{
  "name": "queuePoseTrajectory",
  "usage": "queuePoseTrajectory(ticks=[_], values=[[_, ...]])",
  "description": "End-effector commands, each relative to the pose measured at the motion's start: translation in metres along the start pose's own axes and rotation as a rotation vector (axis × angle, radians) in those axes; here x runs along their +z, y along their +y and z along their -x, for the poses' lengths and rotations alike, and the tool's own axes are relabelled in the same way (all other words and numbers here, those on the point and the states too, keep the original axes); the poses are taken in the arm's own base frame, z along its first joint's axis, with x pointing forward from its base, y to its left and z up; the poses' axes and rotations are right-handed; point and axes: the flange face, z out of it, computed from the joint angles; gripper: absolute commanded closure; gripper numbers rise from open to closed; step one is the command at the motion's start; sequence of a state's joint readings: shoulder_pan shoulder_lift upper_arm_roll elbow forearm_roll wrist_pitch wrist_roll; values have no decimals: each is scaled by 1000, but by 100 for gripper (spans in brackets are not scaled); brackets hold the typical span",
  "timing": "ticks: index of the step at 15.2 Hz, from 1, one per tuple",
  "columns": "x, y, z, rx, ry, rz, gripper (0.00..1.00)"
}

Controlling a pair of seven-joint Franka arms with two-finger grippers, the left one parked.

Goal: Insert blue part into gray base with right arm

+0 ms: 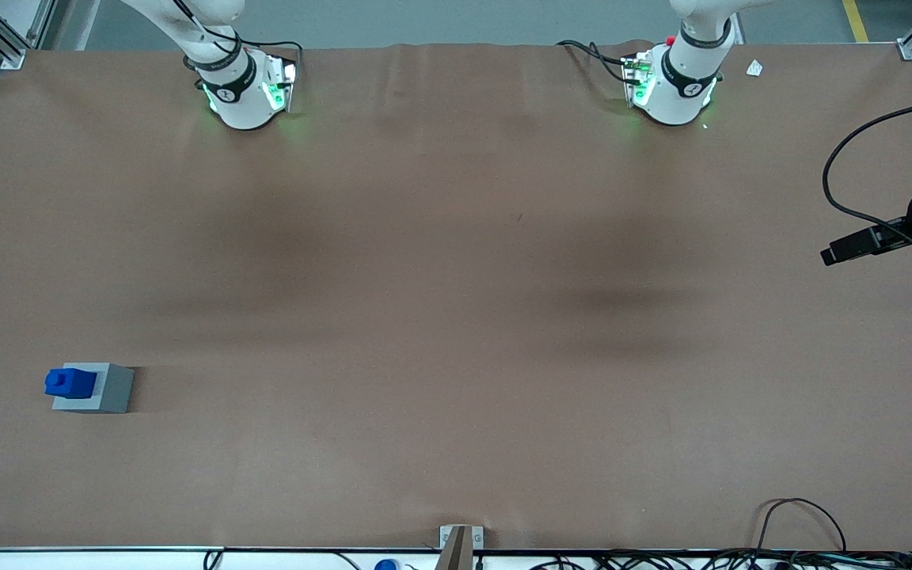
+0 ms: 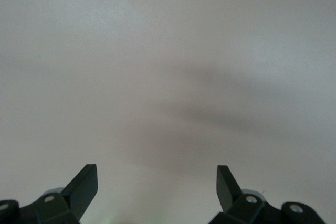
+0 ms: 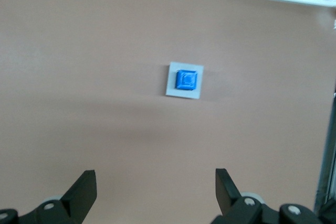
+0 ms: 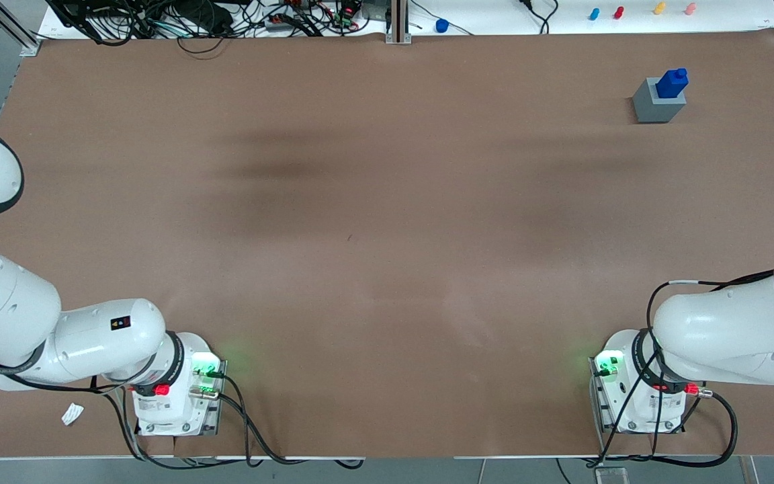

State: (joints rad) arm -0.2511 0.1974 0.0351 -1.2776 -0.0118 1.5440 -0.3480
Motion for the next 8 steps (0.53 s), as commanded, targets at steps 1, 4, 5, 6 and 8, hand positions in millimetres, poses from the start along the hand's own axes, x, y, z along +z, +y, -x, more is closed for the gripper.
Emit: queuePoseTrajectory(ticks=[1, 4, 5, 6, 8], values=[[-1, -29, 5, 26, -23, 3, 0], [1, -45, 24, 26, -8, 13, 0], [3, -53, 30, 28, 2, 17, 0], [3, -60, 39, 31, 10, 19, 0], [4, -73, 47, 42, 19, 23, 0]])
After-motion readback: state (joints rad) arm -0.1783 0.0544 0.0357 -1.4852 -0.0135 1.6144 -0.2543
